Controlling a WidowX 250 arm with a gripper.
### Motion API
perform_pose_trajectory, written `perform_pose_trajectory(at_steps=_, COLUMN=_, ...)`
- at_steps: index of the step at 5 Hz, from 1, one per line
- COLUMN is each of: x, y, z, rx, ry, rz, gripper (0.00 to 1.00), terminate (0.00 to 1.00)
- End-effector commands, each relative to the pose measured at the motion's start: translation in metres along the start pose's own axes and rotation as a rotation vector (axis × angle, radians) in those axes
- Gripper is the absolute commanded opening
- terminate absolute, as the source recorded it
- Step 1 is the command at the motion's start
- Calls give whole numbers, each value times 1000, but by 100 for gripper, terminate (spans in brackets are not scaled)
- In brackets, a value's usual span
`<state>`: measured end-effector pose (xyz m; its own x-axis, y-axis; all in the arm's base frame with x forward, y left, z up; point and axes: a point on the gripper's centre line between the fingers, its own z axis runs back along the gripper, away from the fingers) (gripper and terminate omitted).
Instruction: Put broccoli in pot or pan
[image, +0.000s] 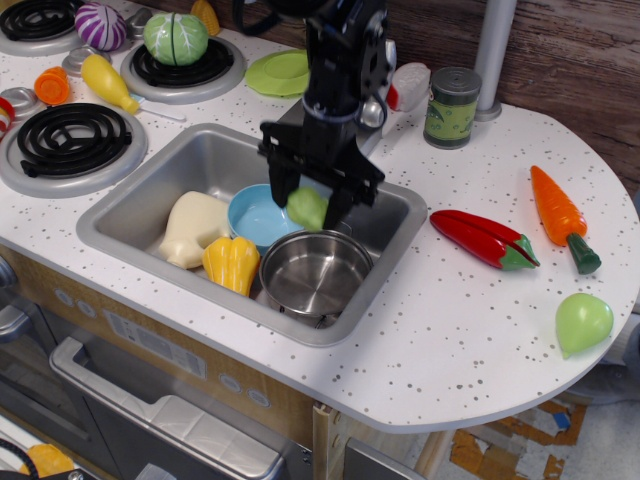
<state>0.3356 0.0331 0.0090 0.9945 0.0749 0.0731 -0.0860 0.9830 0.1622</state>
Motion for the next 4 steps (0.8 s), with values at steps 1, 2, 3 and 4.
perform_pose_trajectory(at_steps=1, x=6, y=0, z=7, rx=-19, ry=-95, rz=-15, gripper=100, terminate=0)
perform_pose_trajectory(at_steps=2, x=6, y=0, z=7, rx=-19, ry=-95, rz=-15, gripper=100, terminate=0)
perform_pose_trajectory(at_steps=3, x=6, y=0, z=7, rx=-19, ry=-95, rz=-15, gripper=100, terminate=0)
perform_pose_trajectory(at_steps=4, x=6, y=0, z=7, rx=-19, ry=-95, rz=-15, gripper=100, terminate=100)
